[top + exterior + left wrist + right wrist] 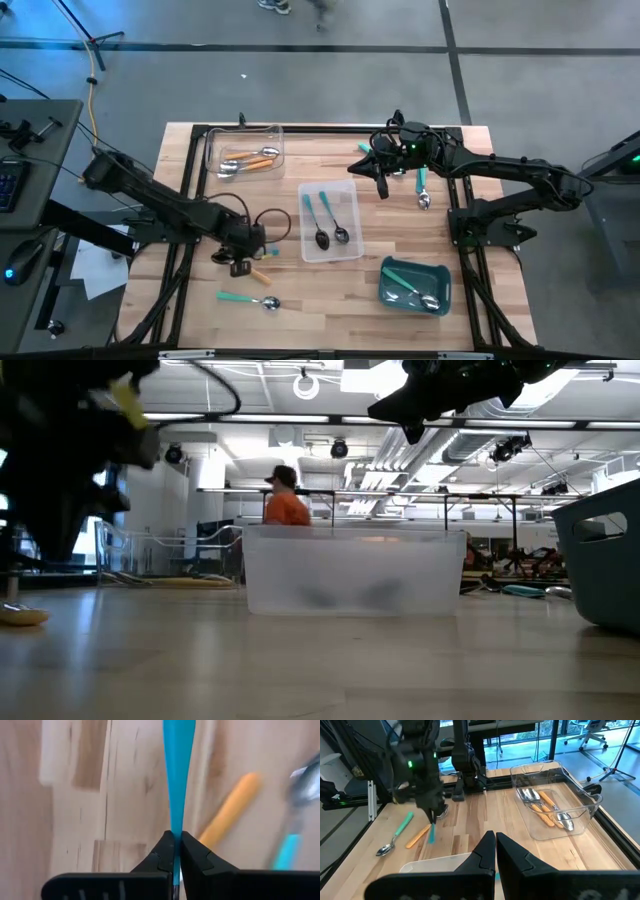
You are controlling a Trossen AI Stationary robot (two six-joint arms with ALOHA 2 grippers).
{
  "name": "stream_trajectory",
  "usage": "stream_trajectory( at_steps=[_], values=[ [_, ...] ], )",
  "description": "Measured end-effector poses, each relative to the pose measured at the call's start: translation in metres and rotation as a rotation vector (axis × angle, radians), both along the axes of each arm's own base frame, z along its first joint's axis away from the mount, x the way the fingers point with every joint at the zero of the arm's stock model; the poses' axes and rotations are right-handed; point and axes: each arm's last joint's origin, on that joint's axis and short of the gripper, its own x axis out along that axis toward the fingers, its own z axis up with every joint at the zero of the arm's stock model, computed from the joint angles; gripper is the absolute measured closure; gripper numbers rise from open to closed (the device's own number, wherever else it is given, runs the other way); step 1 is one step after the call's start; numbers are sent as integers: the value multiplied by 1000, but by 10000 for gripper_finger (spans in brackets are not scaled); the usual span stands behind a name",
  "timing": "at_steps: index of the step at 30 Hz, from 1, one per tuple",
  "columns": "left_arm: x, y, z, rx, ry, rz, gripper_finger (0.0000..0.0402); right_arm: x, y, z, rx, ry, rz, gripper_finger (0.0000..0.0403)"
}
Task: Sort silverware by color (type)
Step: Put the blue spoon into the white transparent bin
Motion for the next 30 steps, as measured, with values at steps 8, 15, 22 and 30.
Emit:
stream_trajectory(
  at_steps=[8,15,22,30],
  values=[
    [-9,24,83,141,-313,67,401,0,0,0,0,0,0,403],
    [-39,57,158,353,-670,241,401,0,0,0,-1,-4,1,403],
    [-73,74,204,442,-1083,364,401,0,0,1,1,-7,1,403],
    [-76,75,166,388,-1275,393,401,0,0,1,23,-9,0,403]
  ],
)
